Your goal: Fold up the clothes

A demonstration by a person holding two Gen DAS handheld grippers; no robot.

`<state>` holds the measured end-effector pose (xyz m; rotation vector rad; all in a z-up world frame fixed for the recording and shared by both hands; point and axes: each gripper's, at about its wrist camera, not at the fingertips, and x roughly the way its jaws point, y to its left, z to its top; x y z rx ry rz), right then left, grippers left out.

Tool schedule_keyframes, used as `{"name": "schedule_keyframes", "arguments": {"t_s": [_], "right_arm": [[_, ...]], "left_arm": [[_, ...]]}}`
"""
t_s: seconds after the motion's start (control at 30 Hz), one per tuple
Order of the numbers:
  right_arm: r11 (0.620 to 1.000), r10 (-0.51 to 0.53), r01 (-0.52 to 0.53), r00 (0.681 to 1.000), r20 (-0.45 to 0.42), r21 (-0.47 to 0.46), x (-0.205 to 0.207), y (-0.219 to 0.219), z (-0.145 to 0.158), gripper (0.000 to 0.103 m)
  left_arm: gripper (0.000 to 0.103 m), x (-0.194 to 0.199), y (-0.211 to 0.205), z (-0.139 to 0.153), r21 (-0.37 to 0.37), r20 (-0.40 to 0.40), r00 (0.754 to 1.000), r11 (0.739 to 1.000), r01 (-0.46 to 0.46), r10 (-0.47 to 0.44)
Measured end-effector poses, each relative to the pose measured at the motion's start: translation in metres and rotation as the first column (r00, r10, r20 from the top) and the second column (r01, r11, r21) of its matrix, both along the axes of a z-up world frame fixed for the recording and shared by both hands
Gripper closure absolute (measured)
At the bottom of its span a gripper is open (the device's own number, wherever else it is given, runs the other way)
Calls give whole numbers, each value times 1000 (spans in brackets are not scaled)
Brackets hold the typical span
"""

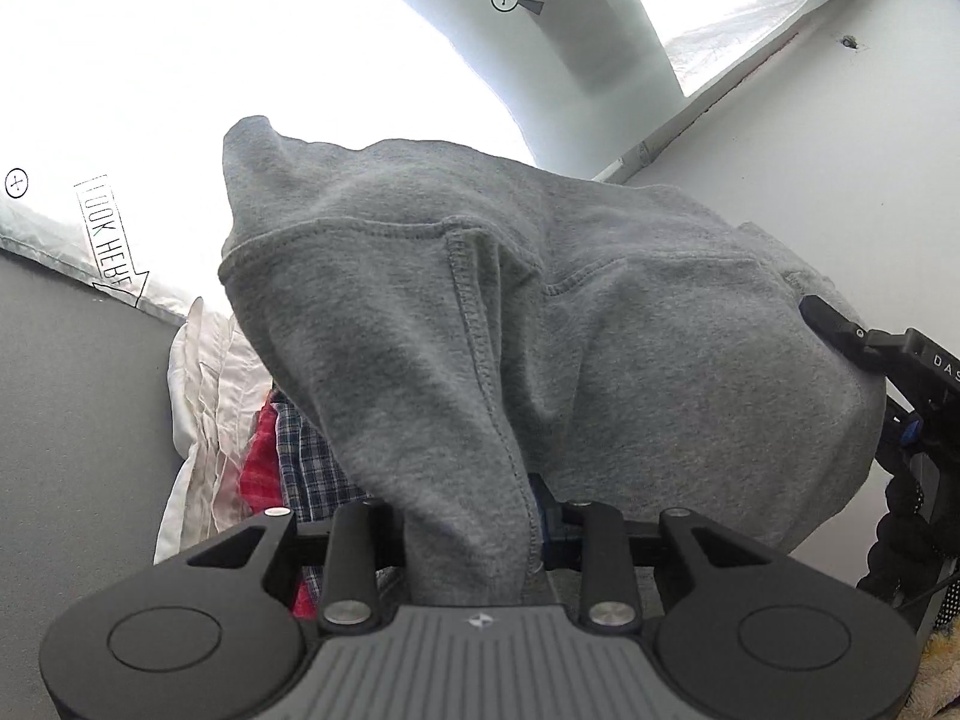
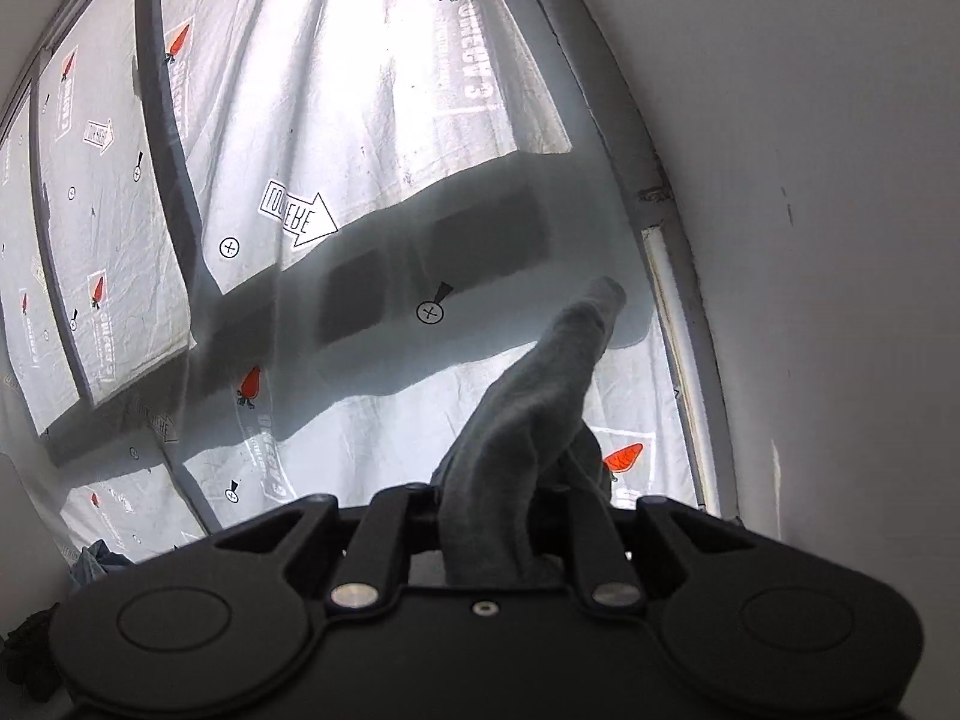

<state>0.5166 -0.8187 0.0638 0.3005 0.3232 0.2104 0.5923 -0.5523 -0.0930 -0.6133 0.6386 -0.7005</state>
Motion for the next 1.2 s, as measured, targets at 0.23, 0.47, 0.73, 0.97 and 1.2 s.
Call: {"name": "schedule_keyframes", "arguments": {"t_s": [0.23,0.47,0.73,0.97,1.2], "right_arm": [[838,-213,201,976,35,-508,32,20,-23,61],[694,-165,181,982,90,-697,42,52,-49,56],[865,-296,208,947,-128,-457,73,8,-146,42],[888,-309,231,940,-143,-397,60,9,-140,28],[928,-289,267,956,-51,-259,-27,44,-114,1]], "left_arm": [[70,2,-7,-13,91,-44,999,996,-7,11],[65,2,-13,-27,179,-87,996,984,-9,25],[27,4,29,-30,223,-108,981,966,-131,159],[24,-3,37,-12,347,-61,982,926,-147,178],[4,-71,52,48,414,269,947,866,-279,176]]}}
